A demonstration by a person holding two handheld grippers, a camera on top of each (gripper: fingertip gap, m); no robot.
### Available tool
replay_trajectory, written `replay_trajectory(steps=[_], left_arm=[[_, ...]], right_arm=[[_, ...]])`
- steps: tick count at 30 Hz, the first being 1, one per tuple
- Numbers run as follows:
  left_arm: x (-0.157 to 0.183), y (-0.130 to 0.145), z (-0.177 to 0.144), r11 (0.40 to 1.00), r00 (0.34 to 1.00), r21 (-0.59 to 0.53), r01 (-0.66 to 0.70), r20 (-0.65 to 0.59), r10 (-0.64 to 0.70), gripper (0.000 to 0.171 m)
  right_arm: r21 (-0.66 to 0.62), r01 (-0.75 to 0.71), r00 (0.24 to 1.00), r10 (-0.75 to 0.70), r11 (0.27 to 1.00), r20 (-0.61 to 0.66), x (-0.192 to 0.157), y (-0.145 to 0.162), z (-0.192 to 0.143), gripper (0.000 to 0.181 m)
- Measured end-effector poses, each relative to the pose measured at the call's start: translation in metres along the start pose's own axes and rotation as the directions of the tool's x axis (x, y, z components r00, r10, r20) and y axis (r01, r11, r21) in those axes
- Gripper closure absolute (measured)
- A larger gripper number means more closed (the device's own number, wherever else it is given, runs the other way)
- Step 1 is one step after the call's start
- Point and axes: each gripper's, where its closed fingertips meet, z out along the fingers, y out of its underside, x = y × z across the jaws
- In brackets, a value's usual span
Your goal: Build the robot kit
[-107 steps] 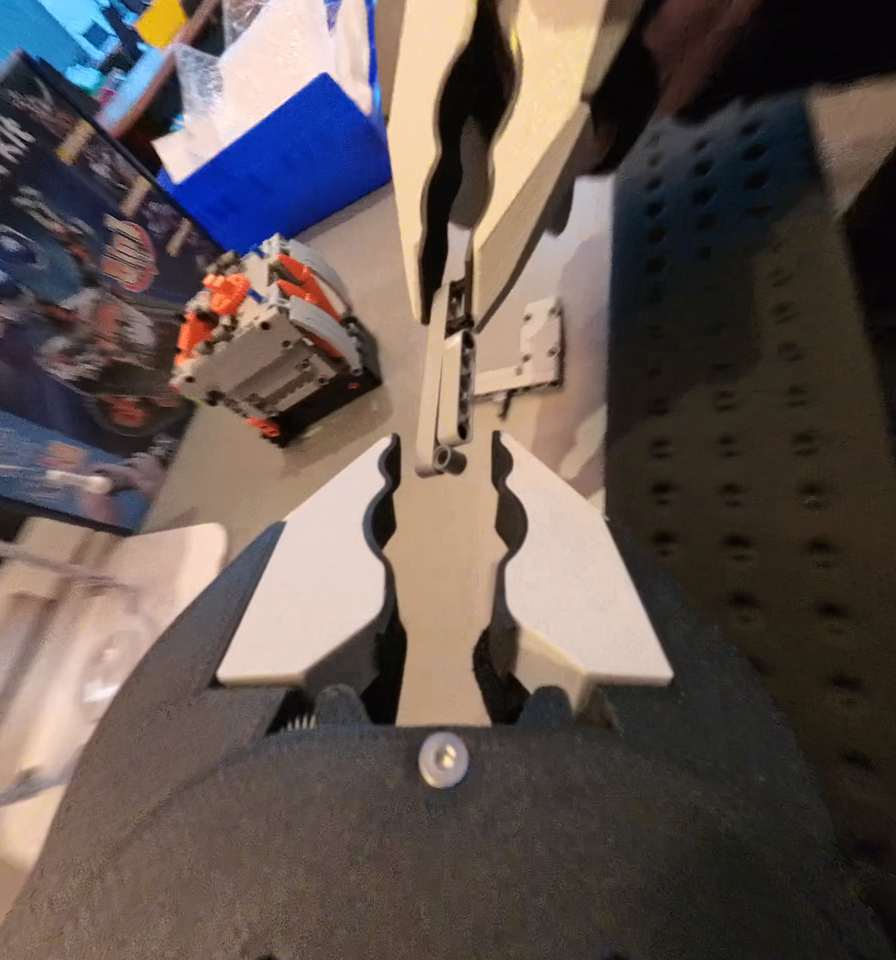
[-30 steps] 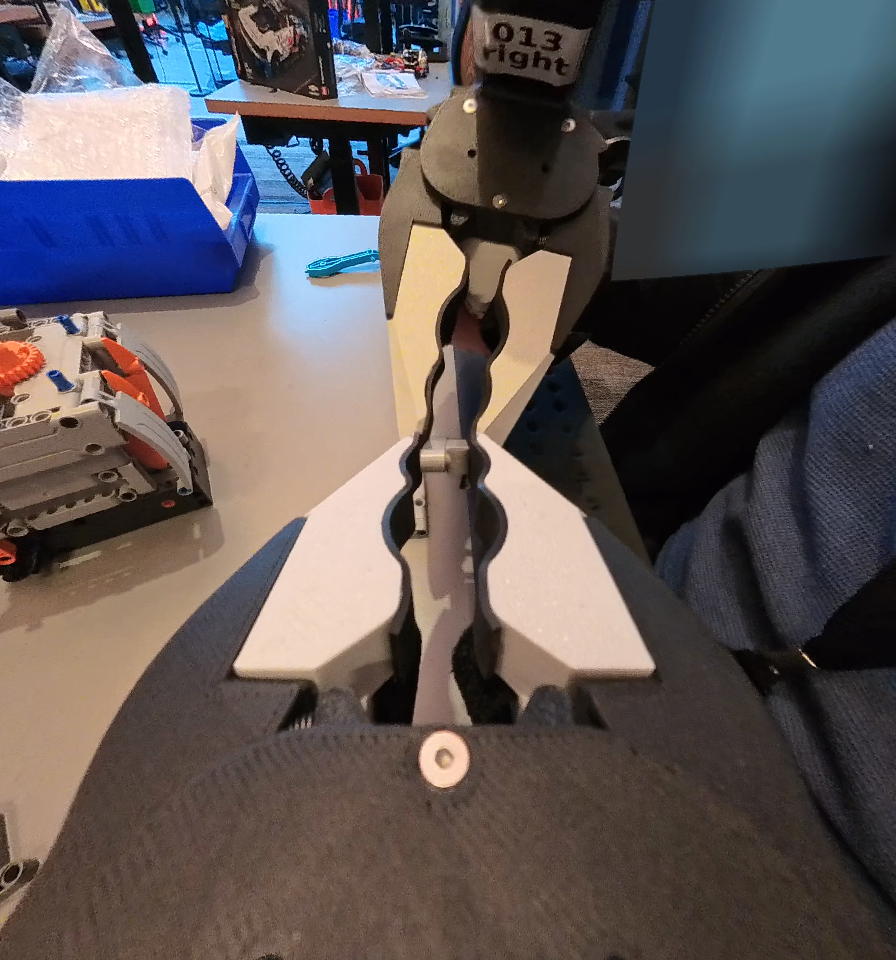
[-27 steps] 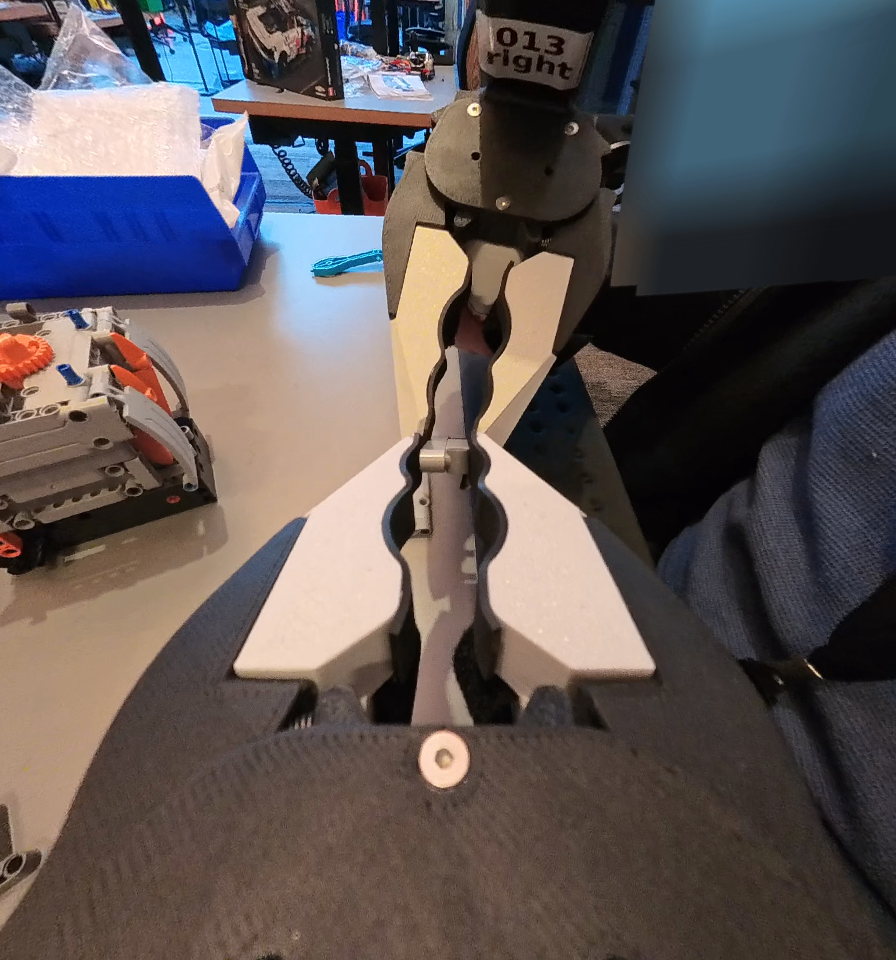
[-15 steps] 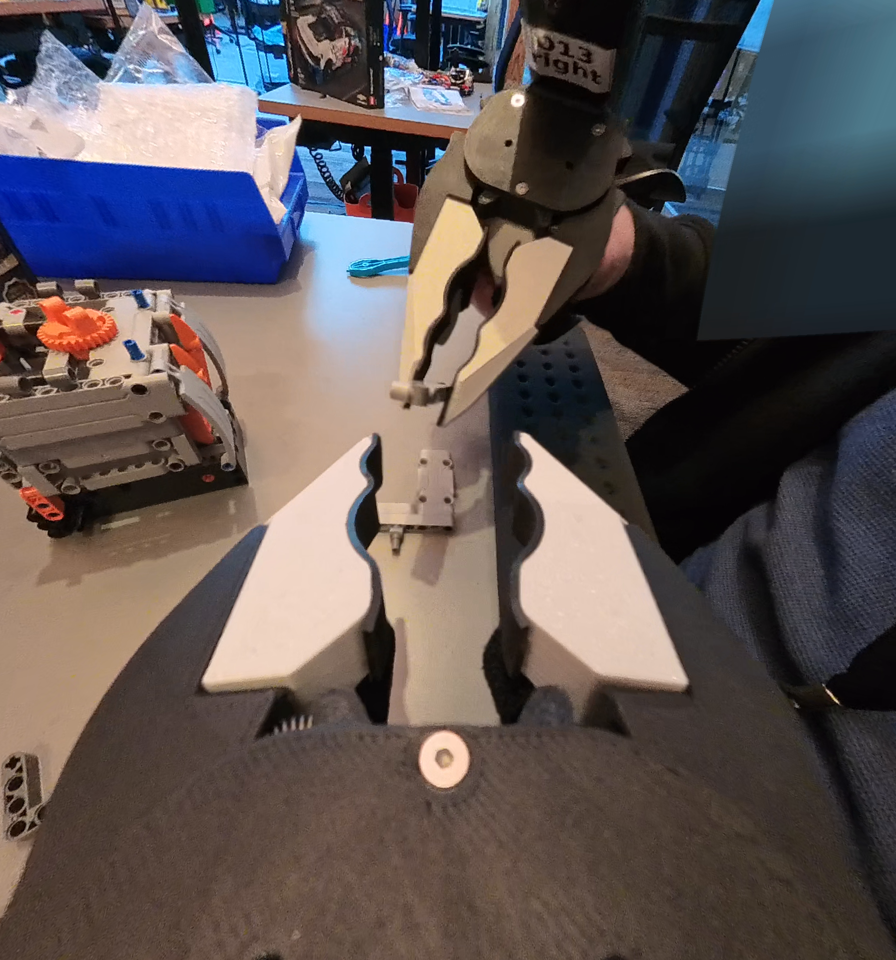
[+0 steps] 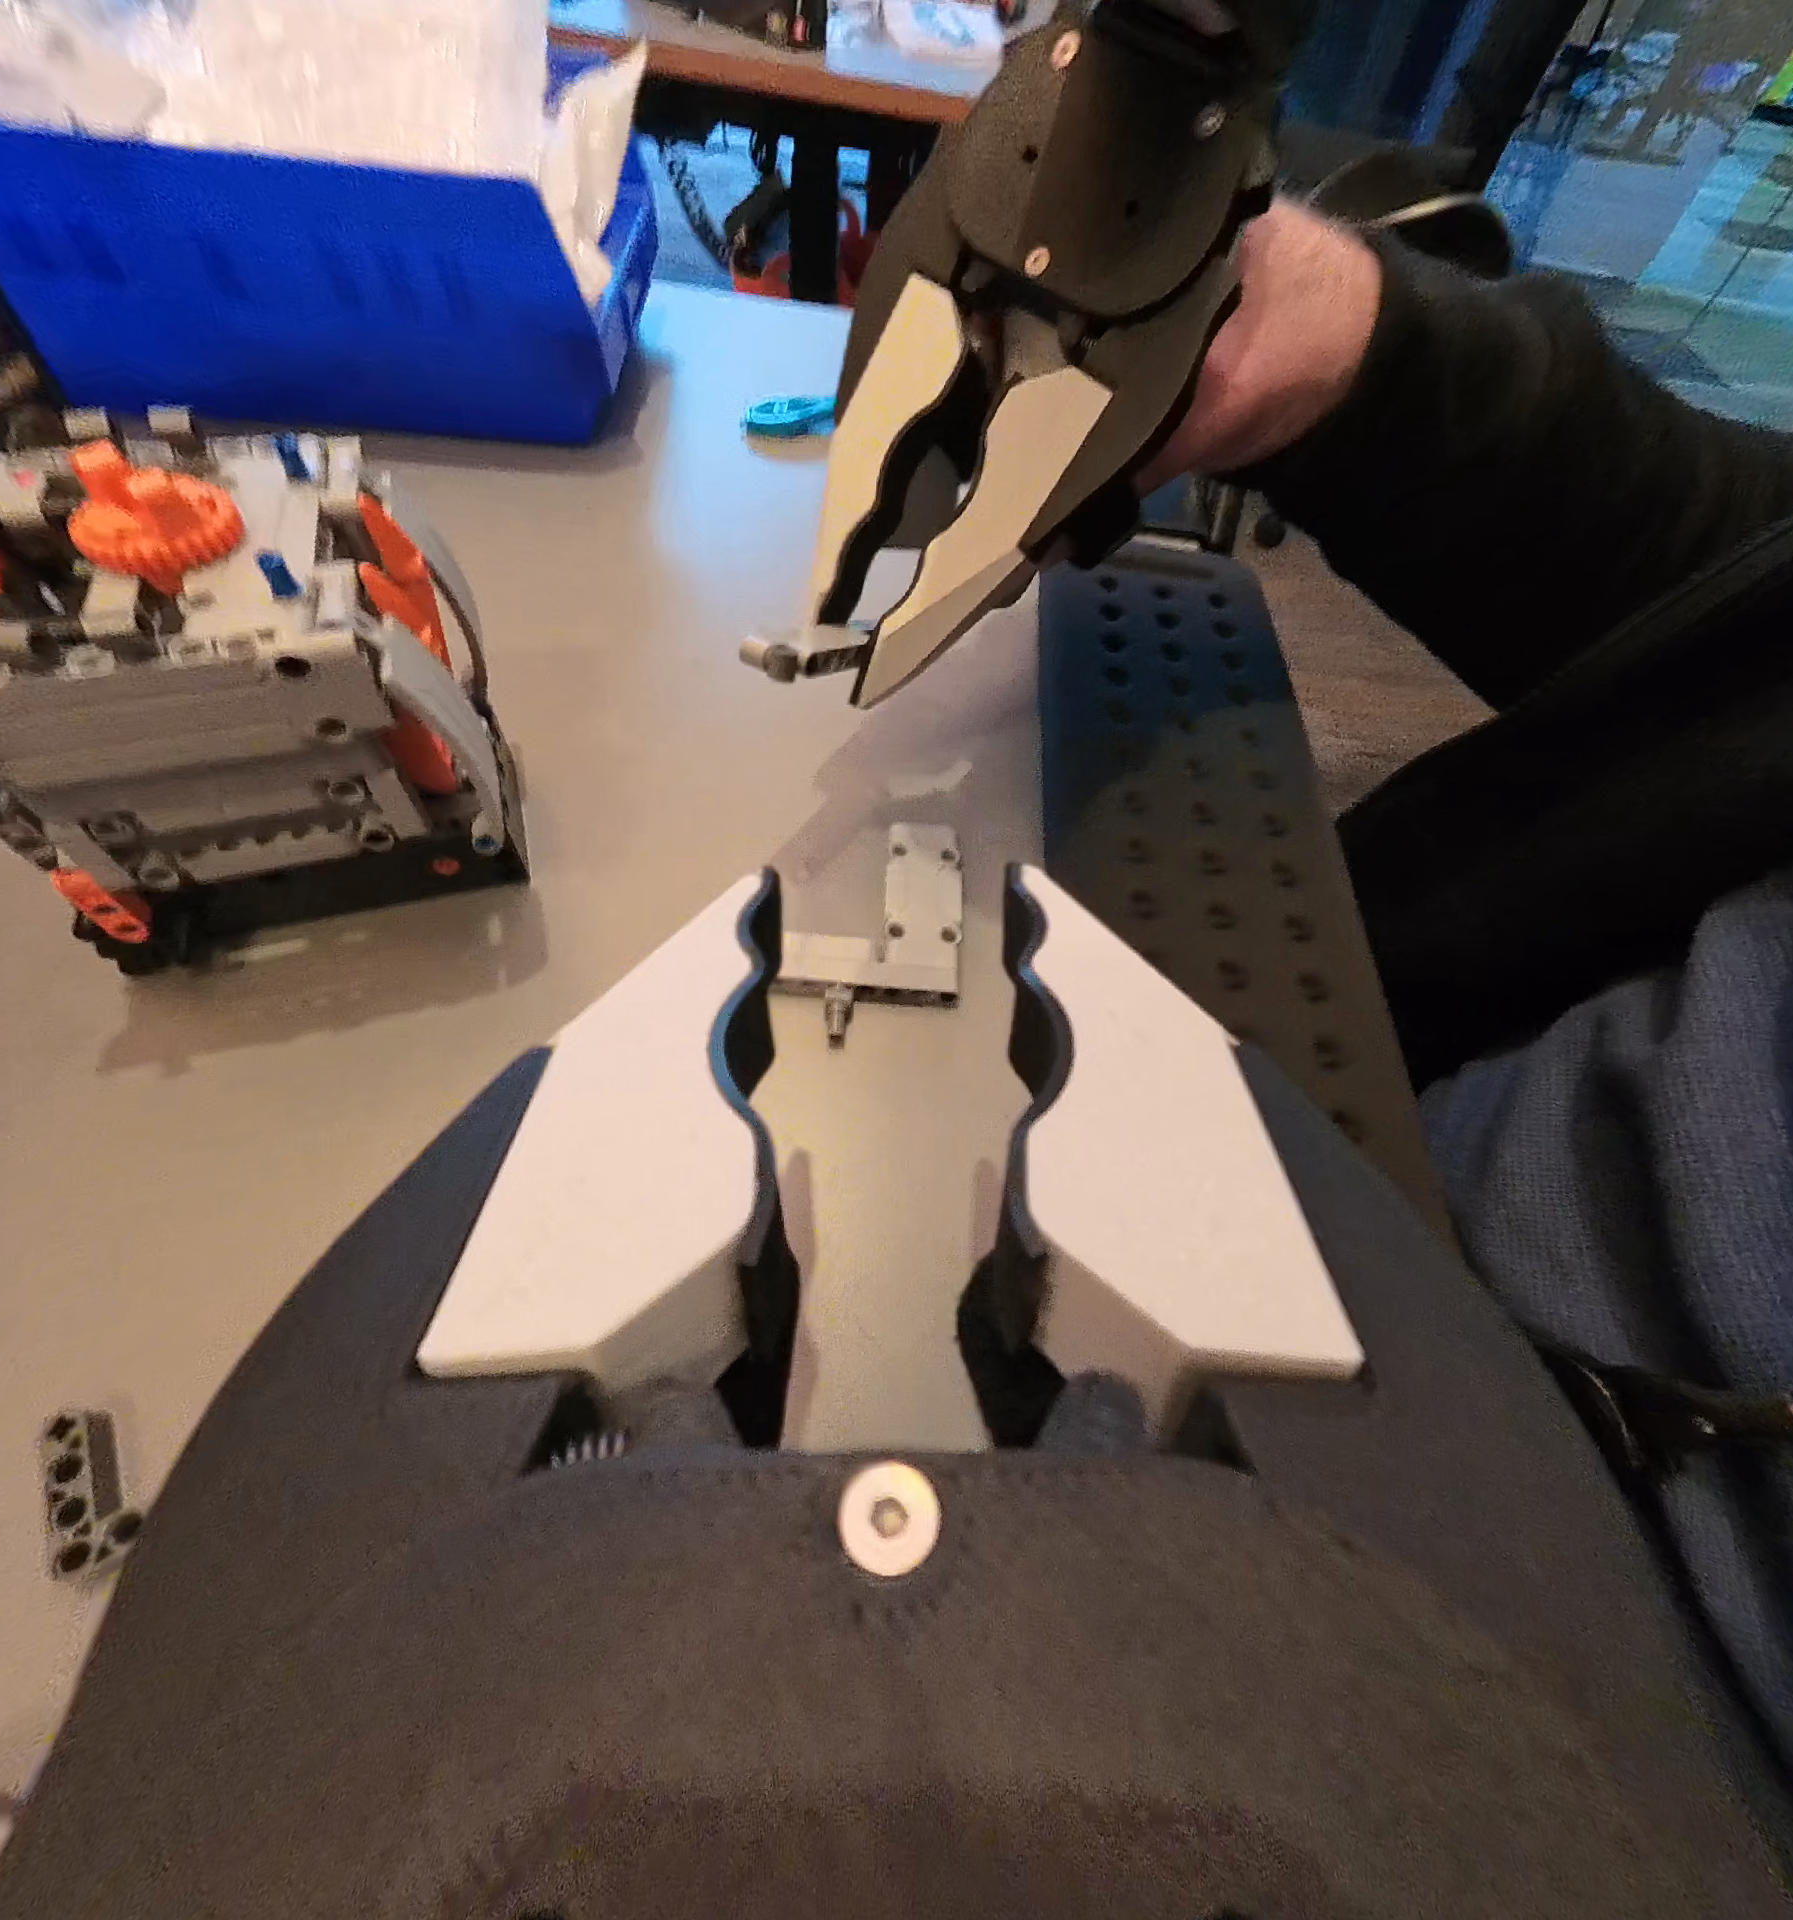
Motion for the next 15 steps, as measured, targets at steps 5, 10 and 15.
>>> replay_trajectory(steps=[5, 10, 15], left_arm=[[-0.005, 0.011, 0.006, 0.998, 1.0, -0.057, 0.005, 0.02, -0.003, 0.126], [-0.004, 0.016, 0.009, 0.997, 1.0, -0.077, 0.008, 0.013, -0.007, 0.128], [-0.008, 0.02, 0.01, 0.995, 0.999, -0.093, 0.029, 0.018, -0.028, 0.126]], right_arm=[[-0.104, -0.056, 0.998, 0.058, 0.993, 0.009, 0.004, 0.02, 0.012, 0.166], [-0.156, -0.082, 0.997, 0.08, 0.984, -0.017, 0.008, 0.027, 0.023, 0.166], [-0.161, -0.108, 0.993, 0.113, 0.981, 0.019, 0.004, 0.027, 0.027, 0.155]])
